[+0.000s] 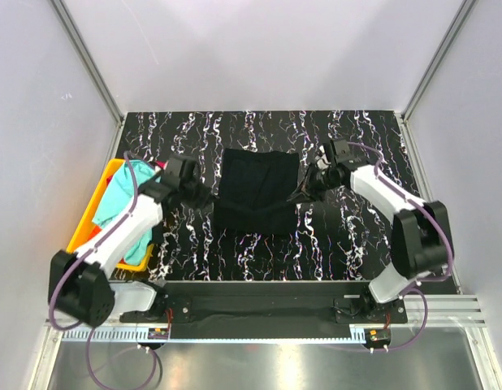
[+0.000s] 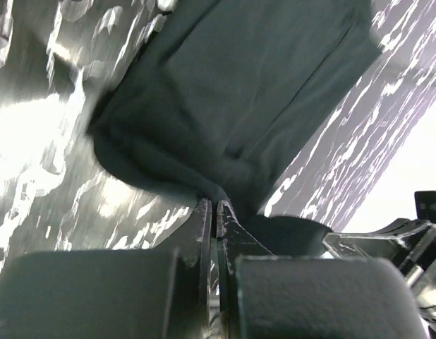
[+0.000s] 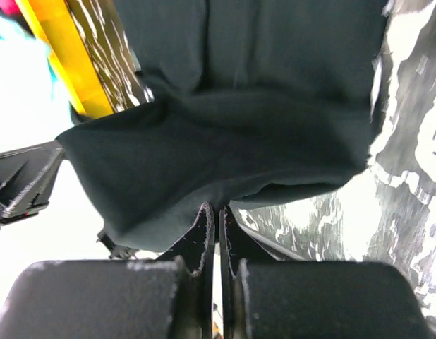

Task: Fold and stack the t-shirts
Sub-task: Fold the tshirt

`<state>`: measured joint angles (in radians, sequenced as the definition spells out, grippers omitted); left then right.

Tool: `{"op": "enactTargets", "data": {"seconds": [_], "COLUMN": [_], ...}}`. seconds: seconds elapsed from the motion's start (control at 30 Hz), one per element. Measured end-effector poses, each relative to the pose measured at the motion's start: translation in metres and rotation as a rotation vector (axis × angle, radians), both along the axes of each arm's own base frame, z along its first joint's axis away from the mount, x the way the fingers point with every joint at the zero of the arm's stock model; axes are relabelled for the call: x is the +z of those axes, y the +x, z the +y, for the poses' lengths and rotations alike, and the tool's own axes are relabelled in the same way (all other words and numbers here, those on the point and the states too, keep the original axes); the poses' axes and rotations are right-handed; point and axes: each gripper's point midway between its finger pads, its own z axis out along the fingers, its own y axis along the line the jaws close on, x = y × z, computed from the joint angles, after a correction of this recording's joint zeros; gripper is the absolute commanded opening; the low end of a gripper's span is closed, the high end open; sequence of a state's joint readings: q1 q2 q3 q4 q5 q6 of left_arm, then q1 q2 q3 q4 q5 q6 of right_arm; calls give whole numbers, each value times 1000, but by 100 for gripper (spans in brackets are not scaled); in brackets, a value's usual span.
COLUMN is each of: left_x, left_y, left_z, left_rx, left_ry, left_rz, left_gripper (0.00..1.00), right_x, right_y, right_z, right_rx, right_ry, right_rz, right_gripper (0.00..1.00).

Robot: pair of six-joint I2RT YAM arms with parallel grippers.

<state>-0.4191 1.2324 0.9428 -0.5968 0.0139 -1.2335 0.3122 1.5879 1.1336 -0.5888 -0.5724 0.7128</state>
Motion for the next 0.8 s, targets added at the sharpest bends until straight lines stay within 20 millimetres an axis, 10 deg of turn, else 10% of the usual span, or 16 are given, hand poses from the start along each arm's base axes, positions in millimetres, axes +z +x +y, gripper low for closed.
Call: {"op": "enactTargets", "data": {"seconds": [0.43, 0.8], "left_x": [37, 34], "left_y": [117, 87], "left_z": [-4, 2], "left_rx": [-162, -202], "left_ry": [1, -52], "left_rz": [-138, -129], "left_gripper": [0, 0], "right_x": [22, 19], "right_y": [99, 67], "right_z": [1, -1], "right_rx": [-40, -29], "right_ry": [105, 124], "right_rz": [-37, 42], "right_gripper": [0, 0]}}
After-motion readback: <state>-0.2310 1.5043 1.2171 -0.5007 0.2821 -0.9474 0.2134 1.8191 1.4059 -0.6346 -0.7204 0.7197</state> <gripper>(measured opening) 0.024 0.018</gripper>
